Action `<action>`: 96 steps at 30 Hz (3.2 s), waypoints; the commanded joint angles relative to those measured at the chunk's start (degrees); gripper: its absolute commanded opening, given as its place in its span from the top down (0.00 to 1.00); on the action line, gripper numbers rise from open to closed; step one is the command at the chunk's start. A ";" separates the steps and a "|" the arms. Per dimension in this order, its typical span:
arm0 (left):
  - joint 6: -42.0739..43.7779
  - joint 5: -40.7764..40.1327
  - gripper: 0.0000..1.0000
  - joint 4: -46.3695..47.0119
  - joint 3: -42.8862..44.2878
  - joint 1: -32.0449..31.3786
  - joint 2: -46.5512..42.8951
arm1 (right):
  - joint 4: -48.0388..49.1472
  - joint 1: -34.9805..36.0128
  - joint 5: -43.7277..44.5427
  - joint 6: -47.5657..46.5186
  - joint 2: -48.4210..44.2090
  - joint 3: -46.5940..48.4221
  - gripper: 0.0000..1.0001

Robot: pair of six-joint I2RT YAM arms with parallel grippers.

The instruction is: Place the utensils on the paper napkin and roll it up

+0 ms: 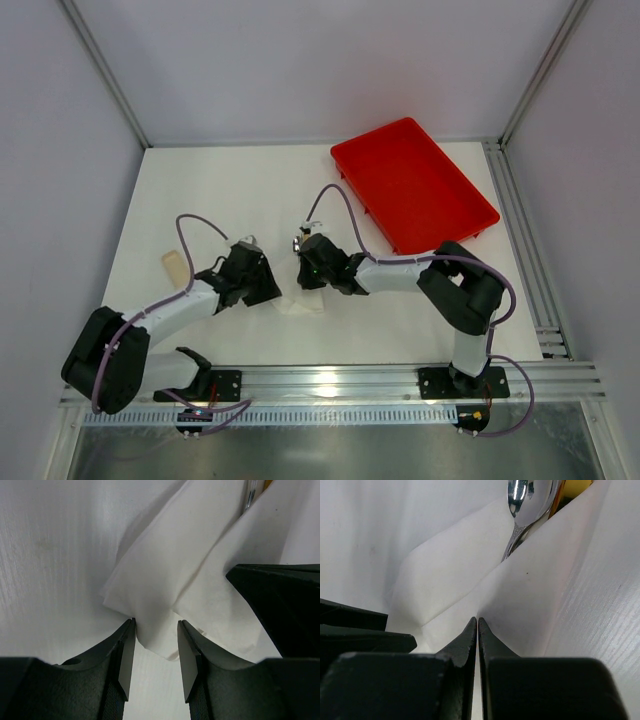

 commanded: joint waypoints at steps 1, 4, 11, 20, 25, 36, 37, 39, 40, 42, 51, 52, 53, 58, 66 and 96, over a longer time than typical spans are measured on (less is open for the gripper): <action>-2.28 3.41 0.57 4.43 -1.03 0.16 -3.23 | -1.96 0.34 1.89 -0.37 0.18 -1.24 0.96; -4.65 5.17 0.57 8.56 -3.49 0.16 -5.95 | -1.62 0.34 1.89 -0.10 0.27 -1.59 0.96; -7.38 4.56 0.57 13.92 -7.45 0.16 -10.00 | -1.26 0.34 1.71 0.16 0.00 -2.12 0.96; -8.00 3.77 0.57 14.63 -9.47 -0.02 -8.86 | -1.09 0.34 1.53 0.34 -0.17 -2.12 0.96; -8.96 2.71 0.56 14.37 -10.17 -0.37 -9.91 | -1.09 0.34 1.62 0.51 -0.26 -2.29 0.96; -12.13 0.69 0.56 18.85 -11.76 -3.27 -7.90 | -0.74 0.34 1.36 0.69 -0.26 -2.21 0.96; -12.13 -0.35 0.56 18.68 -11.49 -3.44 -7.63 | -0.65 0.34 1.36 0.69 -0.26 -2.21 0.96; -11.34 -2.38 0.56 18.15 -10.53 -3.45 -7.28 | -0.47 0.34 1.10 0.86 -0.26 -2.12 0.96; -10.81 -3.43 0.56 16.58 -10.09 -3.45 -7.28 | -0.30 0.34 0.83 0.86 -0.26 -2.21 0.96; -9.67 -5.89 0.56 15.17 -8.33 -3.53 -7.54 | -0.21 0.34 0.74 1.04 -0.17 -2.38 0.96; -8.88 -5.03 0.56 18.41 -9.03 -3.45 -11.93 | 0.50 0.34 0.39 1.13 -0.08 -3.00 0.96; -8.70 -5.02 0.56 18.32 -9.03 -3.45 -11.85 | 0.50 0.34 0.48 1.13 -0.08 -3.17 0.96; -8.61 -5.02 0.56 17.80 -9.03 -3.45 -11.76 | 0.58 0.34 0.48 1.13 -0.08 -3.17 0.96; -8.70 -6.07 0.59 16.57 -9.12 -3.45 -10.27 | 0.85 0.34 0.13 1.30 -0.08 -3.17 0.96; -6.42 -4.50 0.89 15.60 -5.87 -3.45 -8.86 | 1.90 0.34 -0.49 1.65 0.18 -3.43 0.96; -0.62 9.13 1.00 22.72 4.50 -4.32 3.53 | 5.41 0.34 -1.63 2.97 -9.75 -11.68 0.96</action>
